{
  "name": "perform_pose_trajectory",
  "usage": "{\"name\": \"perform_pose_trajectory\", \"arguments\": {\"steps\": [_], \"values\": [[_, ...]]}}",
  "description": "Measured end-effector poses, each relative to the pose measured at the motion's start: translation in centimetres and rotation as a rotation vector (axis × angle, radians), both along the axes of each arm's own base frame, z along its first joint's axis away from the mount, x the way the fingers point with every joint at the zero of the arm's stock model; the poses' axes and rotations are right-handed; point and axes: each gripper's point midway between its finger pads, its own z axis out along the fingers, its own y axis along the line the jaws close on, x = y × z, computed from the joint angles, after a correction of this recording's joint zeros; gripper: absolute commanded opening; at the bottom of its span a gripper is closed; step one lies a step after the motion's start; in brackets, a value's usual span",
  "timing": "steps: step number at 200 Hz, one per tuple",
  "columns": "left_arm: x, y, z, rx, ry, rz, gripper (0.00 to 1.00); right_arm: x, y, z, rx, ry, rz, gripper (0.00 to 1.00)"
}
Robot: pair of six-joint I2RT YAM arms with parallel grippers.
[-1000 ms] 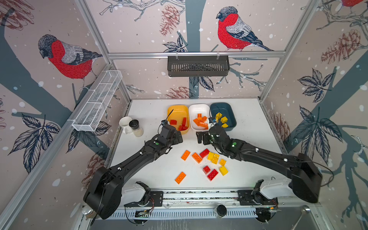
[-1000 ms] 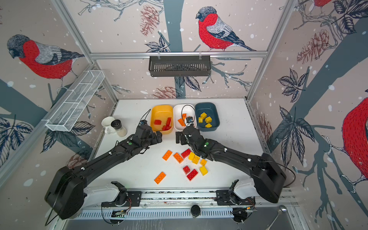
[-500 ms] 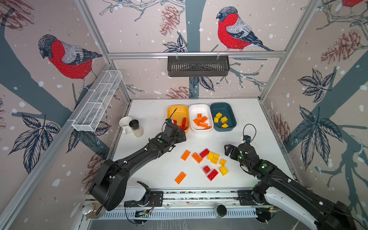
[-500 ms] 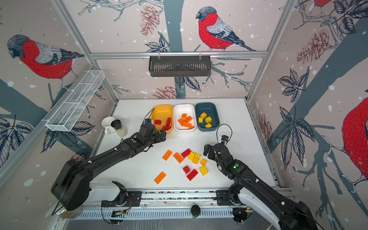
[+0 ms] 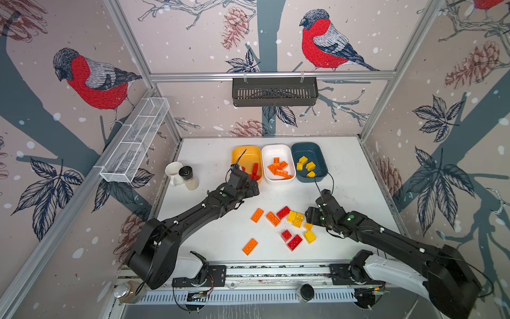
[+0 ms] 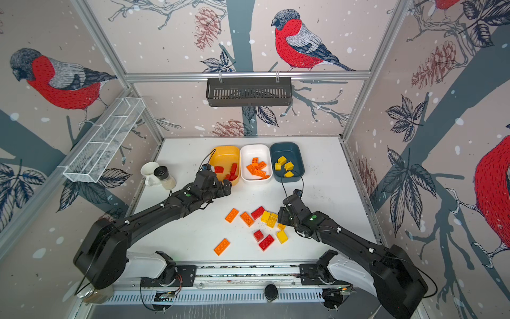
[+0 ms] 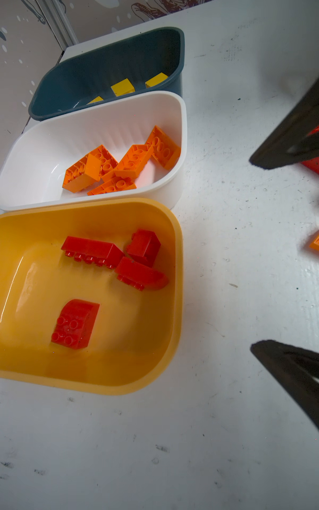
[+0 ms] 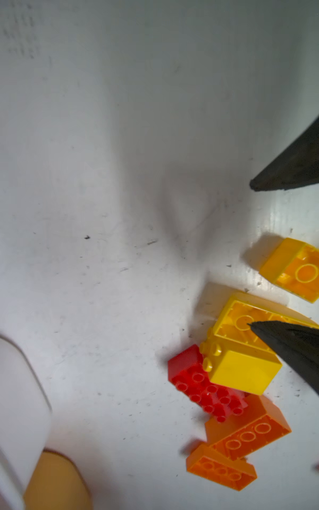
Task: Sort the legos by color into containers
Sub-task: 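Withdraw the right gripper and grasp a yellow brick from the pile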
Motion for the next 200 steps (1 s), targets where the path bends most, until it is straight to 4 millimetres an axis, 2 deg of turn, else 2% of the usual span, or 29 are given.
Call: {"name": "perform_pose_trajectory", "arguments": {"steps": [36,103,168,200], "values": [[0.1,-0.1,-0.4,0.007,0.011,-0.001,0.97,-1.9,0.4,-1.5,-0.047,0.07,0.057,0.66],[0.3,-0.2,-0.6,0.01,0.014,-0.003,0.97,-2.0,0.9,-2.6,-0.092,0.107,0.056,0.64],[0.3,-0.2,-0.7,0.012,0.018,-0.003,0.97,-2.0,1.2,-3.2,-0.181,0.097,0.071,0.49],[0.3,-0.2,-0.7,0.012,0.018,-0.003,0.97,-2.0,0.9,-3.3,-0.208,0.089,0.066,0.37]]}}
